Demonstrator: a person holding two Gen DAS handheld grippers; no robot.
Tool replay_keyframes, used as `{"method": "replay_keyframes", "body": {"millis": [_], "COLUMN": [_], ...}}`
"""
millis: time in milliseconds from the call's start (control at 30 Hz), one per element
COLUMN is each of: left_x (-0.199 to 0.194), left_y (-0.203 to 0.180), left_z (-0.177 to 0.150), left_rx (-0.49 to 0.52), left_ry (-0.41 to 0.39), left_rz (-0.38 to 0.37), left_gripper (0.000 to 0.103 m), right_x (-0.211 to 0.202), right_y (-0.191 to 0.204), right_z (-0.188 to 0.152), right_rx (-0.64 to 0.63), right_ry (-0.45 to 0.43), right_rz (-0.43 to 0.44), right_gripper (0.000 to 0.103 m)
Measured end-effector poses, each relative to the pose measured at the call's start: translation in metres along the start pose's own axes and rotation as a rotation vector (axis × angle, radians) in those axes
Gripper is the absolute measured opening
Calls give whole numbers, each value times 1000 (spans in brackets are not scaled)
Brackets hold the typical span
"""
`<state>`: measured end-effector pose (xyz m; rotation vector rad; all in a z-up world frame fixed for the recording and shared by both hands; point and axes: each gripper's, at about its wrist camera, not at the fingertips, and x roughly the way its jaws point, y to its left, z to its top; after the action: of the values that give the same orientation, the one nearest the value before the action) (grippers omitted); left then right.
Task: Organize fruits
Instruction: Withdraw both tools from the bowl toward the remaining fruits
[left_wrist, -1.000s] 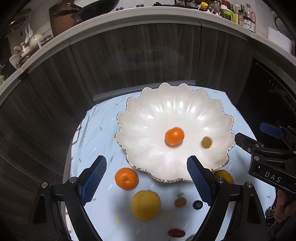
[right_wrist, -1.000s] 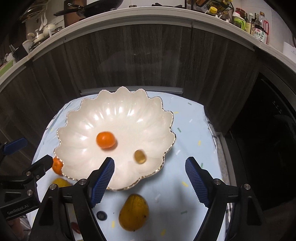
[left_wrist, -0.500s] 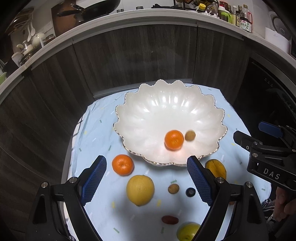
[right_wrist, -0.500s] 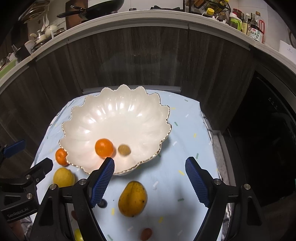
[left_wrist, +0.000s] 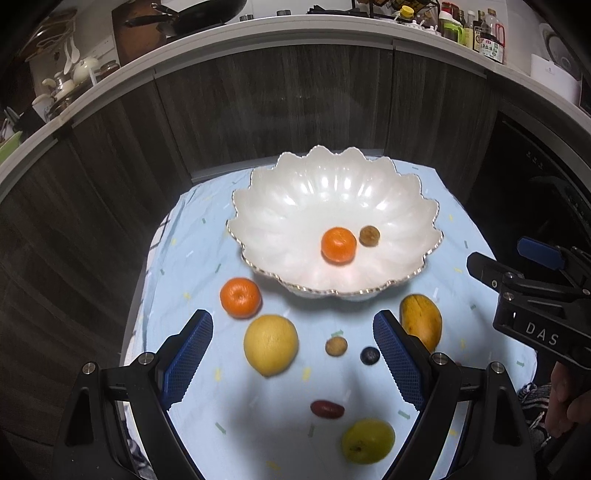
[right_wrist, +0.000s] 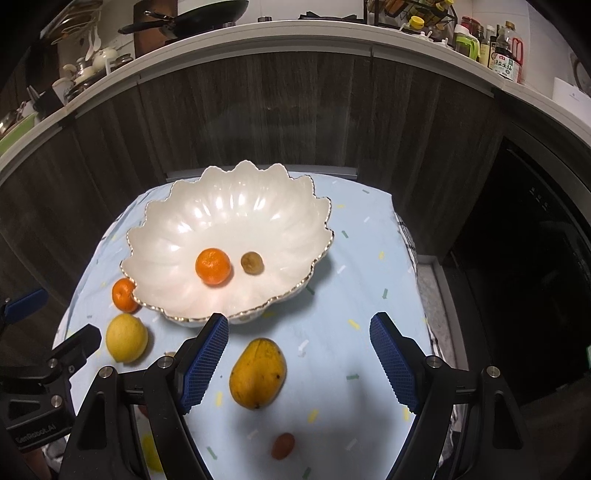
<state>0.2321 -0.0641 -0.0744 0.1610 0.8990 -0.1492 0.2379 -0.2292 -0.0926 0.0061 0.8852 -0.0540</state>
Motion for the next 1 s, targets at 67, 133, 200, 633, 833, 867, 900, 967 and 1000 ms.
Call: {"method": "replay_keyframes", "body": {"millis": [67,133,200,633,833,867,900,967,1000], "left_x": [-2,-4,-6,-18,-19,-19,-19,-18,-18], "left_y": [-2,-4,-5,-18,-25,-26,-28,-30,-31], "left_z": [-5,-10,-14,-40,-51,-53,-55,-58,-60], "left_rx": [-1,0,-7,-15,-13,-11,-7,1,3], "left_ry": [3,5,7,8,25,27,30,37,40], "left_rz": [1,8,14,26,10,8,5,3,2], "left_gripper": [89,89,89,89,89,89,89,89,89], "right_x": [-1,-2,-3,-9,-10,-10,-10,-9,-9], "right_y": [-1,-2,-2,-10,-13,-14,-14,-15,-15], "right_z": [-3,-6,-11,-37,-49,-51,-53,-57,-59], "right_rx": [-4,-8,-11,-28,-48,-51,-55,-62,-66], "right_ry": [2,4,7,22,25,26,28,32,34], "right_rz": [-1,1,5,22,31,31,31,30,30], "right_gripper": [80,80,80,80,80,80,80,80,80]}}
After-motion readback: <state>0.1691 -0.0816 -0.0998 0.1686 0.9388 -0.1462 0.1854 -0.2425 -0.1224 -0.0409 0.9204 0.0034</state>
